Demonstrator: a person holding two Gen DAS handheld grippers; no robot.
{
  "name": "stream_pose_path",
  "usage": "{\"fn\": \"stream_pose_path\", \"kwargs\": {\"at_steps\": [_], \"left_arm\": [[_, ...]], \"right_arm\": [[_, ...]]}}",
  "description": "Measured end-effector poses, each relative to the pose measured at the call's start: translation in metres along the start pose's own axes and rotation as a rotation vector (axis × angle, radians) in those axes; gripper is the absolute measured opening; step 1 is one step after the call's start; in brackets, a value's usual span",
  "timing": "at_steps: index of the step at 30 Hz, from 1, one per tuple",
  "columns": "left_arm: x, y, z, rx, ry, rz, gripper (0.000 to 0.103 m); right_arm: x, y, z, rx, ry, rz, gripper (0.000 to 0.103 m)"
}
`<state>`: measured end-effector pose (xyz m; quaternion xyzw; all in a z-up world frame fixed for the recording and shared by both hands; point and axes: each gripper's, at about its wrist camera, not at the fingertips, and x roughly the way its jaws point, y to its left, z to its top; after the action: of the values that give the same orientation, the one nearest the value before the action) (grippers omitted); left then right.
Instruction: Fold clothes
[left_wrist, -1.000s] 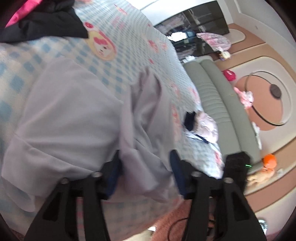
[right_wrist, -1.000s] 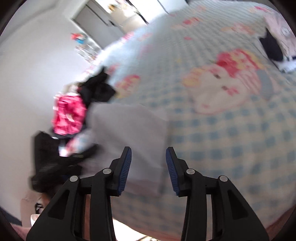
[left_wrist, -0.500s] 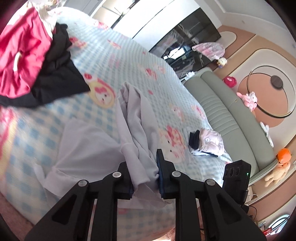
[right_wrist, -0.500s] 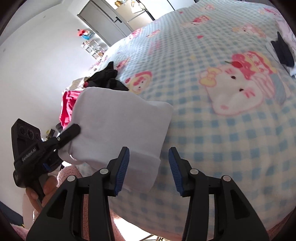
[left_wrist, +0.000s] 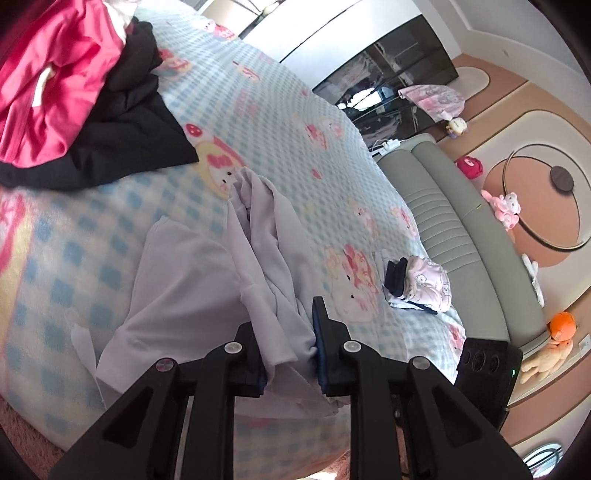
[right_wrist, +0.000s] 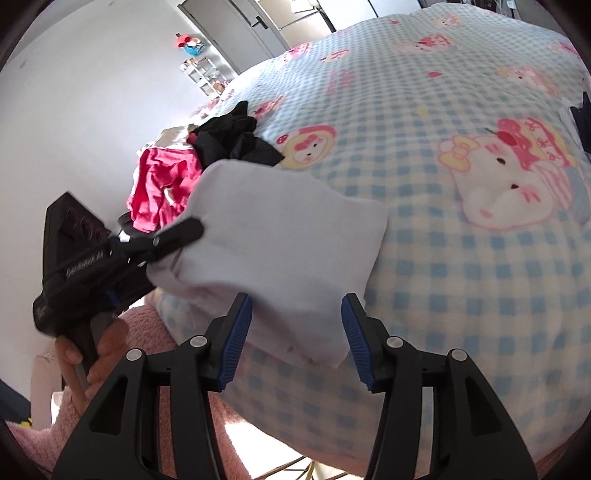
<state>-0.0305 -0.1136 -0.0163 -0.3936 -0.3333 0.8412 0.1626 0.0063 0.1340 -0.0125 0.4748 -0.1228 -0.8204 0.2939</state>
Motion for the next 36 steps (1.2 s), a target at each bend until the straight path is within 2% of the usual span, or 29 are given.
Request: {"fn": "stream_pose_path", "kwargs": {"at_steps": [3,8,12,14,16,18,22,27,31,34,36], "left_arm": [[0.005,-0.004,0.006,0.013,0.010,0.000,0.020],[0.008,-0.007,-0.004,0.008,-0.006,0.021,0.020],[0.004,-0.005,-0.006,-0.009,-0.025,0.025,0.020],[0.002,-0.004,-0.006,-0.017,-0.031,0.006,0.020],[0.003,-0.004,-0.008,-0.023,-0.034,0.011,0.020],[0.003,-0.004,-0.010,-0.028,-0.041,0.013,0.020],[-0.006,-0.009,-0.010,-0.011,-0.067,0.010,0.019],[-0.019,-0.012,-0.002,0.011,-0.100,0.048,0.018],[-0.032,0.005,-0.004,-0.024,-0.126,0.079,0.018],[-0.034,0.025,-0.008,-0.091,-0.113,0.074,0.018],[-0.031,0.032,-0.011,-0.086,-0.103,0.110,0.018]], "right_arm": [[0.006,0.010,-0.007,-0.080,0.031,-0.030,0.055],[0.022,0.000,-0.013,-0.035,0.036,-0.088,0.057],[0.020,0.005,-0.018,-0.103,0.054,-0.205,0.056],[0.020,0.003,-0.022,-0.129,0.061,-0.242,0.060],[0.029,-0.007,-0.023,-0.086,0.096,-0.204,0.060],[0.035,-0.017,-0.022,-0.012,0.093,-0.151,0.060],[0.040,-0.016,-0.021,-0.034,0.068,-0.216,0.060],[0.034,-0.016,-0.020,-0.006,0.073,-0.208,0.060],[0.021,-0.011,-0.012,-0.023,0.071,-0.191,0.060],[0.025,-0.010,-0.007,-0.054,0.068,-0.226,0.061],[0.029,-0.009,-0.009,-0.065,0.083,-0.247,0.061]]}}
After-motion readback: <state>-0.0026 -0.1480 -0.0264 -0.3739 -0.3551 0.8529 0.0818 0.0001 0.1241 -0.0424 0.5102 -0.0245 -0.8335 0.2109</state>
